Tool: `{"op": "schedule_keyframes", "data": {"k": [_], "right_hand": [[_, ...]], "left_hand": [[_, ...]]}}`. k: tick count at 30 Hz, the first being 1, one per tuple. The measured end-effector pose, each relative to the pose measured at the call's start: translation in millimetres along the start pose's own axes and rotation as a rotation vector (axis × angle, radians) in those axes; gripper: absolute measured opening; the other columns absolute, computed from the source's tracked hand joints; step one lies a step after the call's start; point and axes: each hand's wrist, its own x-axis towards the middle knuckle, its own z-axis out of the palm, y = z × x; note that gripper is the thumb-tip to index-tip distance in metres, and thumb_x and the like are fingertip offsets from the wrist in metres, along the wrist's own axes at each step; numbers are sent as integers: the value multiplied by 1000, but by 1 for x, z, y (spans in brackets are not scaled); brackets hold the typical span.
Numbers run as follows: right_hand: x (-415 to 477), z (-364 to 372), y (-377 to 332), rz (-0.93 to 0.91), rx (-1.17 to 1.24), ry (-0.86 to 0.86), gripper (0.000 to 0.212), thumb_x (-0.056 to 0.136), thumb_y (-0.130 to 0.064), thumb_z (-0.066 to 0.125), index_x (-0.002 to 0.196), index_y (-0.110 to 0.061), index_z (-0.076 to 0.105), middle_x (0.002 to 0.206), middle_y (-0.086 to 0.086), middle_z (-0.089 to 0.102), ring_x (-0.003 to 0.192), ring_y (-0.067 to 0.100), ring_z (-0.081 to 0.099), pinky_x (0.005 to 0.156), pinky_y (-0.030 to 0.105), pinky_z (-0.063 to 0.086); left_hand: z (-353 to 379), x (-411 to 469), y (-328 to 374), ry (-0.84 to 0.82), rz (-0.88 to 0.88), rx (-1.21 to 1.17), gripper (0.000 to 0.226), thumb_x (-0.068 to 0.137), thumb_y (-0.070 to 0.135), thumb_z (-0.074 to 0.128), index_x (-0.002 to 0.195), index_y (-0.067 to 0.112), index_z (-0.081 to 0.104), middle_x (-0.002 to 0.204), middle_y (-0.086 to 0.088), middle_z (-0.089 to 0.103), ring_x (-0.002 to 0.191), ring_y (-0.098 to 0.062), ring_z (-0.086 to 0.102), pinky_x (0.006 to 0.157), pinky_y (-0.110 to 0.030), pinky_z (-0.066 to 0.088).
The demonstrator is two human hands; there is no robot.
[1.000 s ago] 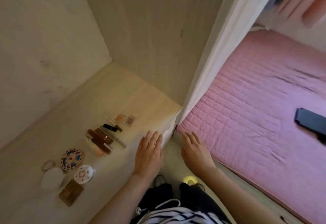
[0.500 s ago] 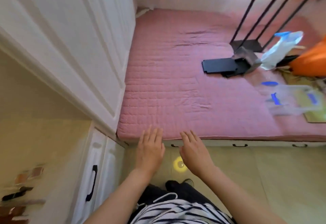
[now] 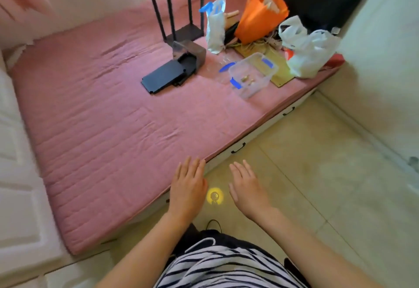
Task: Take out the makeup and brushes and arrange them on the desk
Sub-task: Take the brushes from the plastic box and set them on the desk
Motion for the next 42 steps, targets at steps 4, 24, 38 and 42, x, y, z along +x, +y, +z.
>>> {"op": "schedule_keyframes", "data": {"k": [4,24,38,42], "right_hand": [[-10,-6,42,174,65,67,56,101,-33,35,150,-10,19,157,5,21,147,24,6,118,34,13],[73,-70,201,696,224,257,56,99,-24,43,148,-7,23,154,9,26,146,28,13,120,36,10],[176,-125,316,728,229,288,54,101,-25,39,148,-6,23,154,11,26,146,29,13,120,37,13],[200,-138,361,664,230,256,53,101,-25,37,148,-6,24,154,12,26,146,29,12,120,39,14]], "left_hand": [[11,38,36,-62,174,16,48,84,15,66,130,5,56,135,-12,56,132,-33,46,107,-51,39],[39,303,172,-229,633,-8,46,88,10,58,134,4,52,141,-12,50,139,-35,35,113,-49,31],[65,449,236,-221,659,3,43,85,8,65,127,4,56,131,-14,57,131,-37,44,108,-50,38],[76,476,260,-183,615,2,42,79,4,69,119,4,59,124,-15,61,126,-38,49,105,-50,40]]}}
